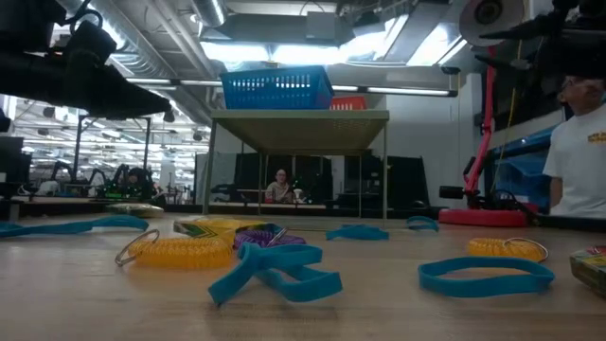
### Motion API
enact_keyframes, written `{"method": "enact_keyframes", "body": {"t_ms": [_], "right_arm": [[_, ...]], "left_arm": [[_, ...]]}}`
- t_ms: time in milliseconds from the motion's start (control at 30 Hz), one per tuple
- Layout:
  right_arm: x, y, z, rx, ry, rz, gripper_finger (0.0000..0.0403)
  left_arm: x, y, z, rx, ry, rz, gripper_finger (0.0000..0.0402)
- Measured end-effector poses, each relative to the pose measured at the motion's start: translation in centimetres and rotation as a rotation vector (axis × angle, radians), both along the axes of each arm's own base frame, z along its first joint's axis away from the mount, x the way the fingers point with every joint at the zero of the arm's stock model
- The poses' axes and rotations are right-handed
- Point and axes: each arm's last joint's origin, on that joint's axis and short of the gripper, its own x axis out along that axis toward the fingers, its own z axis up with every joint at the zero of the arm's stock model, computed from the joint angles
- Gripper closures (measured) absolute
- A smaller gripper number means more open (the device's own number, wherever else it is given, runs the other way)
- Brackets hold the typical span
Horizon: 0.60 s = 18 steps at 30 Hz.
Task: Pick & Place Office Desk Supplies
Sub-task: Put the crayon box into the red basket on the shelf
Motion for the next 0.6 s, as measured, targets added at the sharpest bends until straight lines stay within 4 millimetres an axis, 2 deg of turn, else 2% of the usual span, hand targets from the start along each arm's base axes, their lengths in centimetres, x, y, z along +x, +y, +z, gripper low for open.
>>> {"method": "enact_keyframes", "body": {"t_ms": [167,233,333,433,600], "right_arm": [[-0.2,-0.2,0.0,0.047,-0.010,-0.085,0.0270],[-0.2,-0.3,0.0,0.080,-0.021,-0.103,0.0270],[-0.2,-0.4,0.0,0.113,-0.038,-0.107,0.0270],[-0.2,-0.4,0.0,0.131,-0.047,-0.103,0.0270],[-0.1,-0.4,-0.2,0.156,-0.040,-0.131,0.0270]], "left_arm": [[0.0,0.0,0.4,-0.013,-0.046,0.004,0.0258],[0.0,0.0,0.8,-0.126,-0.133,0.015,0.0258],[-0.1,0.3,1.2,-0.318,-0.274,0.127,0.0261],[-0.2,0.4,1.4,-0.431,-0.344,0.174,0.0262],[-0.4,0.7,1.9,-0.438,-0.430,0.264,0.0263]]}}
